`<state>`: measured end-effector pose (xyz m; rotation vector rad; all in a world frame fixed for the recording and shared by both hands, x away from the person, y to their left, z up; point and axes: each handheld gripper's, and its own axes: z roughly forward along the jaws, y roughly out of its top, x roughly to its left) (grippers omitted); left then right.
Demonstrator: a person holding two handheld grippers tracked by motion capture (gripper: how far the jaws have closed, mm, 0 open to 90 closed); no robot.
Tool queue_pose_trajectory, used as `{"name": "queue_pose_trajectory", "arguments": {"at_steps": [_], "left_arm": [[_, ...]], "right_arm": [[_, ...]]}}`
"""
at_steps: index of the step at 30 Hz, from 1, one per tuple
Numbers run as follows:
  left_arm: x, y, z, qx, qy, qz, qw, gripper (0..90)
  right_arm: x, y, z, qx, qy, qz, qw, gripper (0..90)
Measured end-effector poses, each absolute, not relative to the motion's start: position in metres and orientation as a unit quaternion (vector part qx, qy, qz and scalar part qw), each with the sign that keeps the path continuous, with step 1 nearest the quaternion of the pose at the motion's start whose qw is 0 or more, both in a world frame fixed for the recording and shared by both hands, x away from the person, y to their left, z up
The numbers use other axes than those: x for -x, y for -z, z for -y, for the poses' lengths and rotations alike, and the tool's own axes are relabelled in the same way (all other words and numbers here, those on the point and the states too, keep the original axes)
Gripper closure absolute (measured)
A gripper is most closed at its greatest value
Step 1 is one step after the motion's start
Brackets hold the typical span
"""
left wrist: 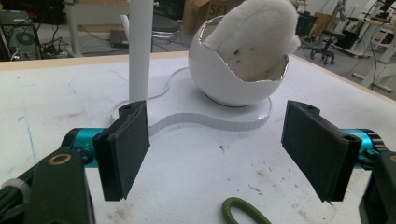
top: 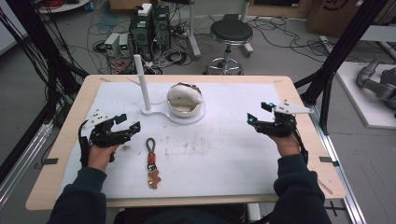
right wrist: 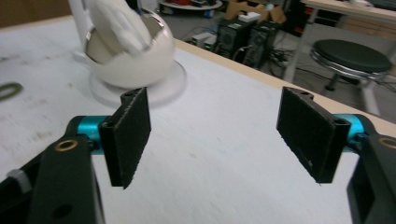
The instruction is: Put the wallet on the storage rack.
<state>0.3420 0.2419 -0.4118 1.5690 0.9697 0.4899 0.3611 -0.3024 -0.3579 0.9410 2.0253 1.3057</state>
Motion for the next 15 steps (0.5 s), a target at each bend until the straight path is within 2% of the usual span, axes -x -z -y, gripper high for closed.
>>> {"name": "queue_pose_trajectory", "arguments": {"at_steps": [3, 7, 15], "left_arm": [[-0.342, 0.412, -0.24, -0.671, -0.21, -0.414, 0.578, 22.6], [-0.342, 0.411, -0.235, -0.665, -0.213, -0.412, 0.586, 17.5], [-0.343, 0.412, -0.227, -0.677, -0.205, -0.401, 0.583, 17.5]], "right_arm": [[-0.349, 0.366, 0.32, -0.365, -0.476, -0.748, 0.285, 23.6], [-0.34, 0.378, 0.337, -0.395, -0.47, -0.732, 0.295, 21.7], [-0.336, 0.381, 0.349, -0.411, -0.472, -0.722, 0.296, 21.7]]}}
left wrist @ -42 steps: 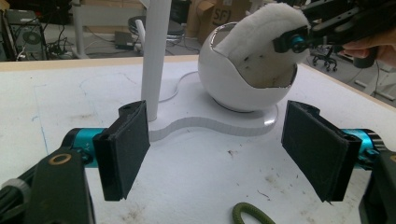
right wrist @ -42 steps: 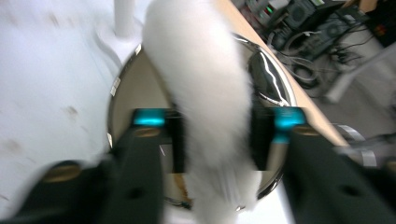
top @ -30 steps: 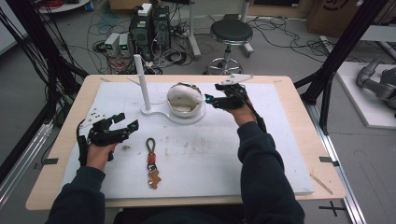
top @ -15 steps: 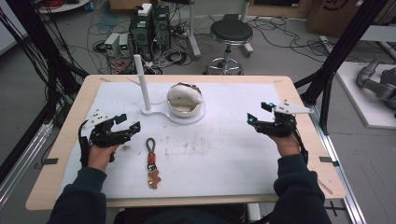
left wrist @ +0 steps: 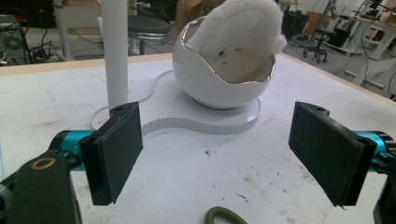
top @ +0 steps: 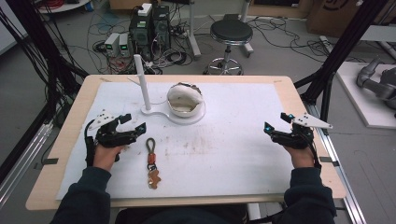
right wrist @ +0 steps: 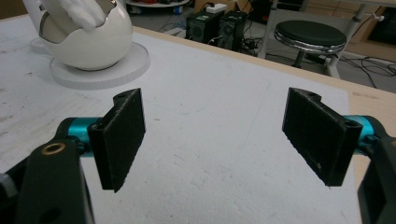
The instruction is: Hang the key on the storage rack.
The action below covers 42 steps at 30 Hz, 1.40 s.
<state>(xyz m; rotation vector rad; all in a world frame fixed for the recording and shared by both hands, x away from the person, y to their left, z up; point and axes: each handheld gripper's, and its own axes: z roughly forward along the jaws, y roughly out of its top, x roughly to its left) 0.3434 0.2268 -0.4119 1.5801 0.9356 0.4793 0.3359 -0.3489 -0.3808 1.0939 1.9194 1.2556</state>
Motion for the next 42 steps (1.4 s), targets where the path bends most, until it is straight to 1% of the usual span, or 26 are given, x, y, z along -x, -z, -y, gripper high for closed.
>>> {"name": "queue_pose_trajectory", "arguments": {"at_steps": [12, 15, 22, 25, 30, 33, 34, 35, 36, 39, 40, 42], "left_arm": [[-0.342, 0.413, -0.215, -0.693, -0.182, -0.406, 0.567, 17.9], [-0.341, 0.414, -0.209, -0.706, -0.17, -0.412, 0.551, 17.9], [-0.333, 0.42, -0.194, -0.728, -0.164, -0.423, 0.514, 17.9], [-0.328, 0.424, -0.186, -0.745, -0.164, -0.421, 0.491, 18.2], [-0.323, 0.43, -0.178, -0.761, -0.156, -0.428, 0.463, 24.5], [-0.323, 0.434, -0.177, -0.767, -0.152, -0.434, 0.448, 29.9], [-0.323, 0.435, -0.177, -0.767, -0.149, -0.437, 0.446, 33.2], [-0.323, 0.435, -0.178, -0.768, -0.146, -0.439, 0.442, 33.2], [-0.323, 0.436, -0.178, -0.768, -0.144, -0.441, 0.441, 35.0], [-0.323, 0.437, -0.178, -0.778, -0.131, -0.438, 0.431, 42.4], [-0.323, 0.437, -0.177, -0.781, -0.128, -0.438, 0.427, 43.7], [-0.323, 0.438, -0.176, -0.79, -0.129, -0.44, 0.407, 43.8]], "right_arm": [[-0.333, 0.384, 0.339, -0.408, -0.463, -0.73, 0.294, 21.7], [-0.333, 0.387, 0.337, -0.405, -0.457, -0.736, 0.291, 21.8], [-0.33, 0.386, 0.336, -0.401, -0.459, -0.737, 0.292, 21.8], [-0.329, 0.387, 0.335, -0.398, -0.457, -0.74, 0.292, 21.8], [-0.332, 0.391, 0.335, -0.4, -0.454, -0.743, 0.287, 21.8], [-0.334, 0.392, 0.334, -0.399, -0.451, -0.746, 0.286, 21.8], [-0.335, 0.393, 0.332, -0.399, -0.449, -0.748, 0.284, 21.9], [-0.335, 0.393, 0.332, -0.399, -0.449, -0.748, 0.284, 21.9], [-0.336, 0.393, 0.332, -0.398, -0.448, -0.749, 0.284, 21.9], [-0.336, 0.394, 0.331, -0.397, -0.446, -0.75, 0.283, 21.9], [-0.336, 0.394, 0.331, -0.397, -0.446, -0.751, 0.283, 21.9], [-0.335, 0.393, 0.332, -0.397, -0.447, -0.75, 0.283, 21.9]]}}
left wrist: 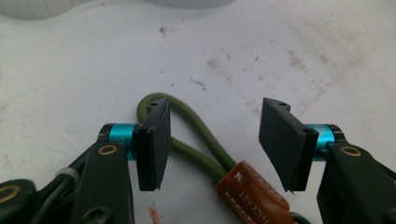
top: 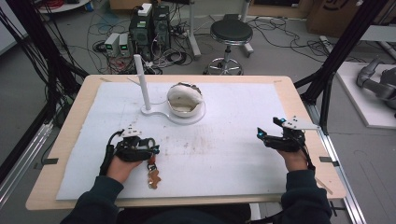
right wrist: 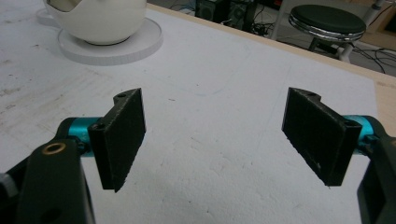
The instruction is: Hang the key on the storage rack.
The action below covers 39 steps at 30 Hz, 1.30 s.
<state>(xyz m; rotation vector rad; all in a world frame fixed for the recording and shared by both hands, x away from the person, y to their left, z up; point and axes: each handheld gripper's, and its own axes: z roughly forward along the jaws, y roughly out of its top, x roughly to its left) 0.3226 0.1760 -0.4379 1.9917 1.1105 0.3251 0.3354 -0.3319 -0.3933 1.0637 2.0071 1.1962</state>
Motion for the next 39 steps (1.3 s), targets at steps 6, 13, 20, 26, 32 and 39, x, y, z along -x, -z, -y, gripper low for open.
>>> {"name": "queue_pose_trajectory", "arguments": {"at_steps": [6, 13, 20, 26, 32, 39], "left_arm": [[-0.321, 0.442, -0.172, -0.804, -0.142, -0.447, 0.366, 45.3], [-0.317, 0.435, -0.163, -0.823, -0.171, -0.452, 0.3, 45.1], [-0.309, 0.436, -0.166, -0.82, -0.163, -0.457, 0.302, 40.4], [-0.32, 0.434, -0.177, -0.83, -0.149, -0.418, 0.337, 75.8], [-0.339, 0.438, -0.183, -0.809, -0.175, -0.407, 0.388, 76.6], [-0.328, 0.441, -0.176, -0.813, -0.185, -0.443, 0.329, 44.5]], "right_arm": [[-0.335, 0.394, 0.333, -0.399, -0.447, -0.749, 0.281, 21.9], [-0.335, 0.394, 0.332, -0.399, -0.445, -0.751, 0.28, 22.0], [-0.335, 0.395, 0.333, -0.4, -0.444, -0.751, 0.279, 23.4], [-0.335, 0.395, 0.331, -0.396, -0.443, -0.754, 0.28, 23.5], [-0.336, 0.396, 0.331, -0.397, -0.442, -0.754, 0.278, 23.5], [-0.336, 0.396, 0.331, -0.399, -0.443, -0.753, 0.278, 23.5]]}}
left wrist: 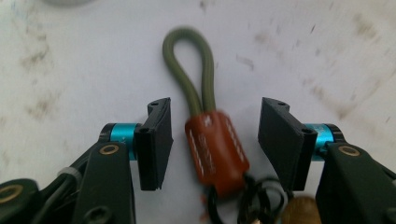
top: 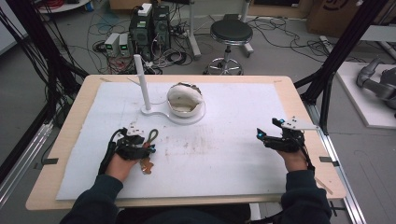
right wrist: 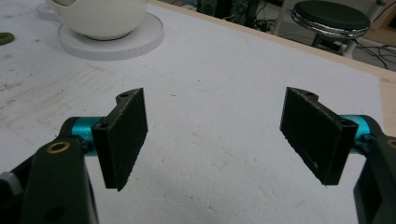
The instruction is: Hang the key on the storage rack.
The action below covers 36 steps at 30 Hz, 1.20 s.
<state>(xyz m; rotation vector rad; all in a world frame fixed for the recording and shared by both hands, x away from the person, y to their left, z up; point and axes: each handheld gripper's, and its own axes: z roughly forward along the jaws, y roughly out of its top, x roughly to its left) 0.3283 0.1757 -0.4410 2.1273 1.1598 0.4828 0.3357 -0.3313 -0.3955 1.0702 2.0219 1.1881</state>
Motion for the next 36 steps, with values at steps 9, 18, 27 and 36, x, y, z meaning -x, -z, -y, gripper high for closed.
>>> {"name": "queue_pose_trajectory", "arguments": {"at_steps": [9, 18, 27, 36], "left_arm": [[-0.329, 0.438, -0.171, -0.826, -0.169, -0.42, 0.336, 69.7], [-0.327, 0.423, -0.183, -0.781, -0.157, -0.429, 0.426, 70.1], [-0.323, 0.402, -0.191, -0.739, -0.175, -0.412, 0.503, 70.3], [-0.324, 0.376, -0.209, -0.699, -0.2, -0.409, 0.551, 70.3]], "right_arm": [[-0.335, 0.394, 0.332, -0.401, -0.448, -0.75, 0.277, 23.5], [-0.332, 0.394, 0.333, -0.402, -0.455, -0.746, 0.276, 23.5], [-0.332, 0.392, 0.345, -0.416, -0.473, -0.727, 0.273, 23.5], [-0.335, 0.393, 0.344, -0.417, -0.473, -0.727, 0.273, 23.5]]}}
